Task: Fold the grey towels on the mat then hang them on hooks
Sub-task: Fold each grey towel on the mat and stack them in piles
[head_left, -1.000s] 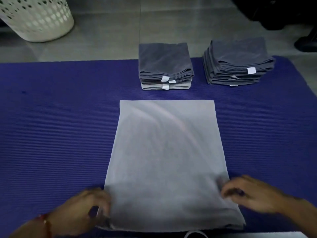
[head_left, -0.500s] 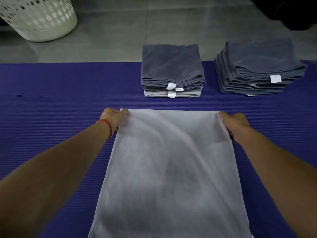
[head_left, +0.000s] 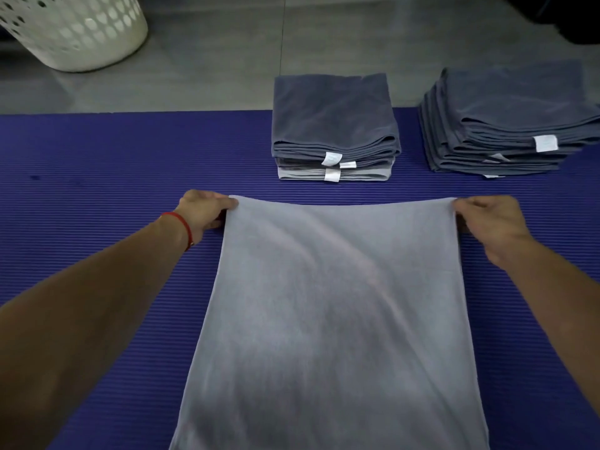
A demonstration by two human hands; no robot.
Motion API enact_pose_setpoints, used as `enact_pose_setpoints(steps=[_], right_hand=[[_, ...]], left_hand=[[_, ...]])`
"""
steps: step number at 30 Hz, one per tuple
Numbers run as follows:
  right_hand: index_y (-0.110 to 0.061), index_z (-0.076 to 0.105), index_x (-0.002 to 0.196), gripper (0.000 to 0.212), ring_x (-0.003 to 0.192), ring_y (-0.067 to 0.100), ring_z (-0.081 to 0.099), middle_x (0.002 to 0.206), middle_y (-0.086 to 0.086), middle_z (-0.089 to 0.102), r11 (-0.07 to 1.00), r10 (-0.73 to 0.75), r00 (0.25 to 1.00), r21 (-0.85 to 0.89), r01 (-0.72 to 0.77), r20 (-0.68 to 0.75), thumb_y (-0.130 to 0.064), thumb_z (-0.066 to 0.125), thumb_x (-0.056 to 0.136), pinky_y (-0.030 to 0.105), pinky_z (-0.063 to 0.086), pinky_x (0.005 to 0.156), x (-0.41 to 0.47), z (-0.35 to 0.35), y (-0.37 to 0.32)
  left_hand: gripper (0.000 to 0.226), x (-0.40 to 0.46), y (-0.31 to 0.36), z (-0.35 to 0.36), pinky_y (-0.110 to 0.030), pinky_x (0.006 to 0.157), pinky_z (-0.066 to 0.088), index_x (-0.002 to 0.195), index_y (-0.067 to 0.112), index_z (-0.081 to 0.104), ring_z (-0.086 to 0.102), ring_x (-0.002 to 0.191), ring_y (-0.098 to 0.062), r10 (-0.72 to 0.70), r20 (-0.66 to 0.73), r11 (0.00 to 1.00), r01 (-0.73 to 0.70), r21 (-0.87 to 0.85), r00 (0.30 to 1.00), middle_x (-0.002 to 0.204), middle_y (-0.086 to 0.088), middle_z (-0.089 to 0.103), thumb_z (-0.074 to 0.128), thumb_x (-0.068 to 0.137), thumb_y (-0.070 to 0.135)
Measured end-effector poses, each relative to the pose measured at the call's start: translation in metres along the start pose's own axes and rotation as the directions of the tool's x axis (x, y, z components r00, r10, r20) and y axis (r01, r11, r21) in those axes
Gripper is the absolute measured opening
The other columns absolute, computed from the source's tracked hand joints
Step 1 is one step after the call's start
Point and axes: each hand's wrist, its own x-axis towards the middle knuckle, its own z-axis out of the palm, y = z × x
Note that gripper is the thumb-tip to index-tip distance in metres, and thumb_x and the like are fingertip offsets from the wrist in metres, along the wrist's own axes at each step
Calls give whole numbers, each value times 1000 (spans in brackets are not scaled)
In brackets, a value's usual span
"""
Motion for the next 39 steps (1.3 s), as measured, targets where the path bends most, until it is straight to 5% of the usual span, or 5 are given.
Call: enact_pose_setpoints(steps=[16, 23, 28, 32, 39], right_hand=[[-20, 48, 59, 45, 54, 8, 41, 60, -4, 43, 997, -27, 964, 68, 47, -266, -25, 58, 102, 25, 46, 70, 13, 29, 4], [-6, 64, 99, 23, 92, 27, 61, 98, 14, 64, 971, -165, 963, -206, 121, -213, -25, 51, 102, 44, 54, 91, 11, 36, 11], [-10, 43, 143, 55, 147, 36, 28, 159, 17, 30, 624, -560, 814, -569, 536, 153, -27, 59, 93, 58, 26, 115, -91, 48, 54], [-18, 36, 155, 60, 156, 25, 13, 169, 4, 16, 437, -545, 697, -551, 711, 466, -37, 46, 99, 61, 18, 121, -195, 35, 118], [-21, 13, 163, 64, 157, 22, 7, 171, 1, 6, 237, -383, 725, -698, 676, 572, -50, 23, 107, 56, 27, 120, -269, -43, 190]], left_hand=[[19, 15, 1, 17, -34, 83, 61, 66, 19, 73, 73, 82, -19, 170, -235, 982, -185, -44, 957, 90, -6, 77, 89, 74, 13], [23, 22, 0, 23, -27, 83, 55, 94, 17, 71, 67, 91, -16, 213, -230, 954, -150, 261, 950, 102, -2, 72, 84, 78, 27], [38, -95, -62, 42, -49, 89, 46, 123, 14, 59, 53, 118, -36, 750, 238, 312, -647, 696, 617, 139, -11, 50, 63, 88, 29], [57, -204, -162, 45, -61, 114, 30, 148, 20, 48, 27, 151, -30, 616, 627, 62, -823, 564, 477, 164, -5, 27, 50, 94, 41], [70, -238, -208, 13, -70, 111, 26, 158, 22, 29, 16, 153, -39, 460, 756, -156, -796, 585, 466, 167, -10, 18, 44, 97, 51]])
